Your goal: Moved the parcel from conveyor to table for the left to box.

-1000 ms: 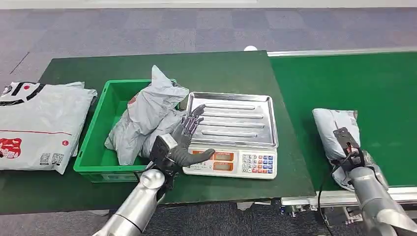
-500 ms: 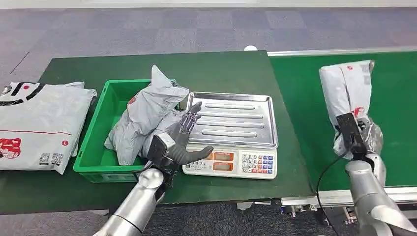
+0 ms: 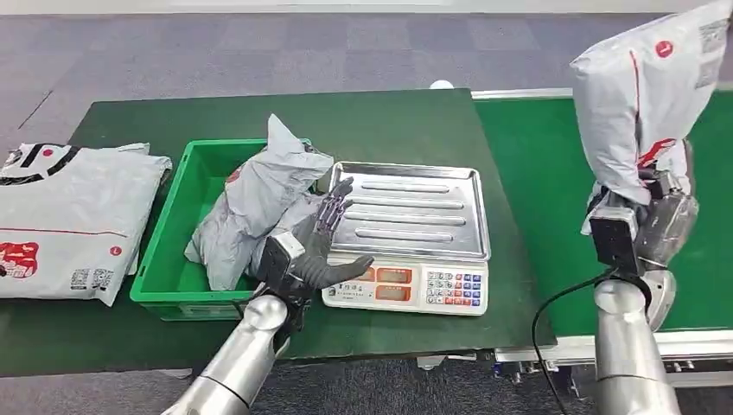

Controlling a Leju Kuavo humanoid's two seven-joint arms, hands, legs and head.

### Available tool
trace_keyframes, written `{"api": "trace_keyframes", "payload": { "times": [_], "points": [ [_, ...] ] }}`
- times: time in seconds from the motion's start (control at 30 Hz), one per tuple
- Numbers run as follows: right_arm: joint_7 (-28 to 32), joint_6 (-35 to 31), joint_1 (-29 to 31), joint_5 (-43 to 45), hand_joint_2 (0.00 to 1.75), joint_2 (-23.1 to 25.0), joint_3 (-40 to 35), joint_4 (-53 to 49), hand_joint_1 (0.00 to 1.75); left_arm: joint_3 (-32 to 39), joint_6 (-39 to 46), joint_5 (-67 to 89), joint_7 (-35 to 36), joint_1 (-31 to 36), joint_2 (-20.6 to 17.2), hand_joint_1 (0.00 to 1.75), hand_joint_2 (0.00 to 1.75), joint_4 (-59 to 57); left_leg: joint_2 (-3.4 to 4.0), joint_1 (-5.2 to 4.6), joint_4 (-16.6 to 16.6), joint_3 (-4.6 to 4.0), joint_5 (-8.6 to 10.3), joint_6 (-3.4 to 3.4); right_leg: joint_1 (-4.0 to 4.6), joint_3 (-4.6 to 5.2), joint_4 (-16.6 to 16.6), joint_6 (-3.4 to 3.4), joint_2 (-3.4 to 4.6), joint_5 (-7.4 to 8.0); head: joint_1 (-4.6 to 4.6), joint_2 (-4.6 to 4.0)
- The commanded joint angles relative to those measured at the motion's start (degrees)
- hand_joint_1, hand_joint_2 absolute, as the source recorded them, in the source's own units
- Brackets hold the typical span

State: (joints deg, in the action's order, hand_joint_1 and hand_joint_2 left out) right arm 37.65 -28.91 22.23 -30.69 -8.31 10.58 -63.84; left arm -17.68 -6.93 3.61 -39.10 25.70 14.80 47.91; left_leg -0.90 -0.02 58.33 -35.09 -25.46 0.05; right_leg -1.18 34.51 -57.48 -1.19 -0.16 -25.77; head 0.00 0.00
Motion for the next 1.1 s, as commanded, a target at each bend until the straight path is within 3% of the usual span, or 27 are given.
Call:
{"api": "trace_keyframes", "payload": {
  "times": [0.03, 0.2, 0.37, 0.53, 0.67, 0.7, 0.97, 1.1],
  "points": [
    [0.26, -4.08, -6.9, -4.98, 1.75, 2.31, -9.34, -17.98, 1.75, -1.66, -0.48, -0.65, 0.0, 4.15, -1.14, 0.0, 1.75, -5.38, 0.15, 0.04, -0.02, 0.06, -0.02, -0.06, 0.05, -0.03, 0.03, 0.09, 0.11, 0.02, 0.0, 0.0],
    [-2.31, -2.75, -10.27, -11.14, 1.75, 1.27, -17.84, -22.63, 1.75, -2.08, -0.61, -0.9, -0.83, 3.93, -1.66, 0.0, 1.75, -6.02, 0.22, 0.05, -0.06, 0.16, -0.05, -0.07, 0.06, -0.08, 0.05, 0.1, 0.19, 0.0, 0.0, 0.0],
    [-2.54, -2.69, -10.41, -11.41, 1.75, 1.41, -18.54, -22.26, 1.75, -2.07, -0.67, -0.92, -0.9, 3.73, -1.75, 0.0, 1.75, -5.96, 0.24, 0.07, -0.1, 0.25, -0.05, -0.07, 0.1, -0.18, 0.1, 0.12, 0.17, -0.01, 0.0, 0.0],
    [-15.22, 15.84, -5.02, -14.97, 1.75, 0.65, -21.28, -10.28, 1.75, -1.65, -0.67, -0.32, -0.88, 2.48, -2.36, 0.0, 1.75, -4.38, 0.37, 0.07, -0.06, 0.2, -0.05, -0.04, 0.08, -0.12, 0.1, 0.07, 0.32, 0.06, 0.0, 0.0],
    [-23.43, 23.32, -0.65, -17.34, 1.75, 1.16, -20.29, 1.62, 1.75, -0.94, -0.67, 0.71, -0.9, 2.58, -2.14, 0.0, 1.75, -5.06, 0.59, 0.11, -0.21, 0.4, -0.01, -0.07, 0.13, -0.28, 0.29, 0.14, 0.51, 0.18, 0.0, 0.0],
    [-22.9, 24.72, -0.08, -15.46, 1.75, 1.43, -19.43, 3.49, 1.75, -0.88, -0.75, 0.94, -0.9, 2.68, -2.08, 0.0, 1.75, -5.26, 0.52, 0.11, -0.18, 0.35, -0.02, -0.07, 0.13, -0.27, 0.25, 0.13, 0.45, 0.15, 0.0, 0.0],
    [-22.6, 25.06, -0.4, -14.86, 1.75, 1.22, -19.1, 2.97, 1.75, -0.85, -0.72, 1.0, -0.9, 2.75, -2.0, 0.0, 1.75, -5.3, 0.39, 0.07, -0.17, 0.38, -0.01, -0.01, 0.09, -0.32, 0.22, 0.09, 0.27, 0.07, 0.0, 0.0],
    [-25.21, 24.65, 0.64, -14.55, 1.75, 1.06, -17.94, 4.33, 1.75, -0.35, -0.41, 1.22, -0.59, 2.52, -1.98, 0.0, 1.75, -4.79, 0.25, 0.03, -0.07, 0.19, 0.02, 0.01, 0.05, -0.14, 0.08, 0.05, 0.17, 0.05, 0.0, 0.0]
  ]
}}
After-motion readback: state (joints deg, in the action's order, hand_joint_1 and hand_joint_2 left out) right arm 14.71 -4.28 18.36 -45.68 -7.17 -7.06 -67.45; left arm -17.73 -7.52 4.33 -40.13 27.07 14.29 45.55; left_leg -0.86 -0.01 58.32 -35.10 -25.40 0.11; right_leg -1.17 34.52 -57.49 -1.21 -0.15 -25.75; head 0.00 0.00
